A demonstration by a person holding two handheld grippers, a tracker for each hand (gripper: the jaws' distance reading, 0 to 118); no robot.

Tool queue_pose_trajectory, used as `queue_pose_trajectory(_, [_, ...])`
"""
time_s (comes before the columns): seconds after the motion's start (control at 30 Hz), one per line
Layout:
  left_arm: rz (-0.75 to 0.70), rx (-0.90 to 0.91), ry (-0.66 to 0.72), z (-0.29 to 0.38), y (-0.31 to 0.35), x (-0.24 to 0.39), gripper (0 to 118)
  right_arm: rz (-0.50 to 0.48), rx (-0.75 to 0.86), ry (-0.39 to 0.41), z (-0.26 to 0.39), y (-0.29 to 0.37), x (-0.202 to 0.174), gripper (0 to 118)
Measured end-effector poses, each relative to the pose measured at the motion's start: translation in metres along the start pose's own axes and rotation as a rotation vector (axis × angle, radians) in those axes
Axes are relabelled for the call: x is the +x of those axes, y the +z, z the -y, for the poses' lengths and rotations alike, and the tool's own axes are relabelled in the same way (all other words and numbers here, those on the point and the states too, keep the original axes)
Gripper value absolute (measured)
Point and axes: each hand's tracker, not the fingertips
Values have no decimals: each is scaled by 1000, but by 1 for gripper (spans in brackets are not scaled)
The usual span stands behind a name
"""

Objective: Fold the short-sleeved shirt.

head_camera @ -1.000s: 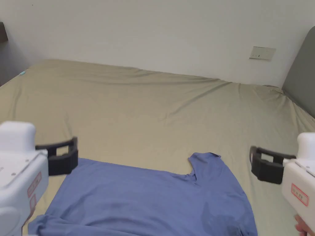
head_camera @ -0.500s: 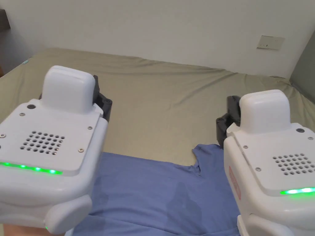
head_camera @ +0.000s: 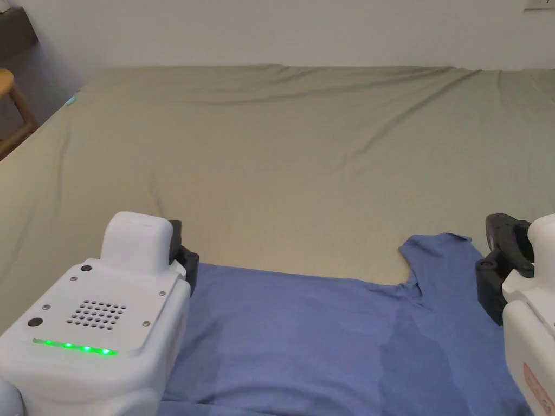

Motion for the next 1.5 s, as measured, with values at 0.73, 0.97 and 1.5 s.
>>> queue_pose_trajectory(0.73, [30,-513,36,90,-249,-14,1,73,-286,-24,64,-69,56,1])
queue_pose_trajectory(0.97, [38,-398,78,65,-199,-33,1,6,-393,-116,72,-113,91,17])
queue_pose_trajectory(1.5, [40,-327,27,55,-86,-42,1,-65,-834,-301,205,-254,126,78])
